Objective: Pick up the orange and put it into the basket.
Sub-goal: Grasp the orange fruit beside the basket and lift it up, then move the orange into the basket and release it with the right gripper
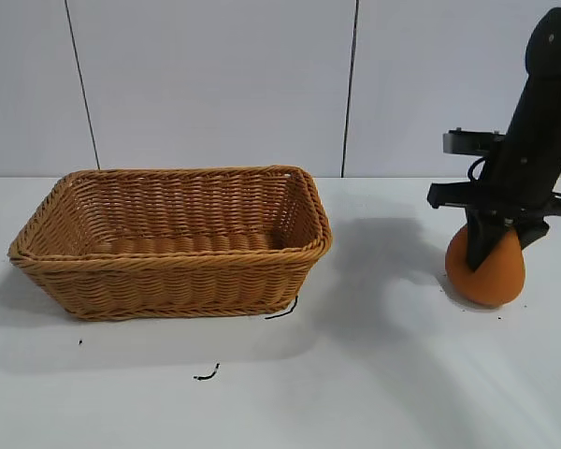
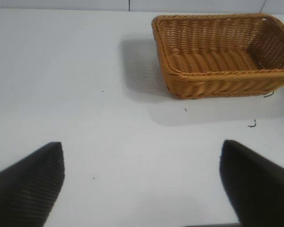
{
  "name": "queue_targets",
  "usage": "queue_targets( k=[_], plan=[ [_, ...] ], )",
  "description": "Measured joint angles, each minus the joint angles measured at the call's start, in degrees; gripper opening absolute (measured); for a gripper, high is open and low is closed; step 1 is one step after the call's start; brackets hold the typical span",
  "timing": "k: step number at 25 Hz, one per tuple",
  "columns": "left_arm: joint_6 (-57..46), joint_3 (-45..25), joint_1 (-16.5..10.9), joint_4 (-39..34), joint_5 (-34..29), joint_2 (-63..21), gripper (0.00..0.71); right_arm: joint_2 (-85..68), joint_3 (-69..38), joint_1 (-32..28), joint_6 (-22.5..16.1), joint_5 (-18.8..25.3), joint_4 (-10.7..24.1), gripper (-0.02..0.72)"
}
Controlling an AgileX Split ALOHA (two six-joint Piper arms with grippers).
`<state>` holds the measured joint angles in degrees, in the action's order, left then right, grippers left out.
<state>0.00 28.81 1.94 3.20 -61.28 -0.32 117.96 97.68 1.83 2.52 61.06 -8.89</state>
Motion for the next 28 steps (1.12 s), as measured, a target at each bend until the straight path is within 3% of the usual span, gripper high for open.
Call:
queue_targets(
  k=[8, 14, 21, 28],
  plan=[
    [0.00, 0.00, 0.00, -0.06, 0.00, 0.00, 0.639, -1.22, 12.93, 1.33, -0.96, 6.31, 1.06, 0.109],
    [0.00, 0.00, 0.00, -0.06, 0.00, 0.00, 0.639, -1.22, 17.96, 9.89, -2.52, 6.59, 1.26, 0.109],
    [0.00, 0.00, 0.00, -0.06, 0.00, 0.00, 0.639, -0.42, 19.38, 23.96, -2.52, 1.99, 1.41, 0.109],
    [0.00, 0.00, 0.00, -0.06, 0.00, 0.00, 0.639, 6.12, 19.38, 33.58, -3.73, -6.65, 3.27, 0.109]
  ],
)
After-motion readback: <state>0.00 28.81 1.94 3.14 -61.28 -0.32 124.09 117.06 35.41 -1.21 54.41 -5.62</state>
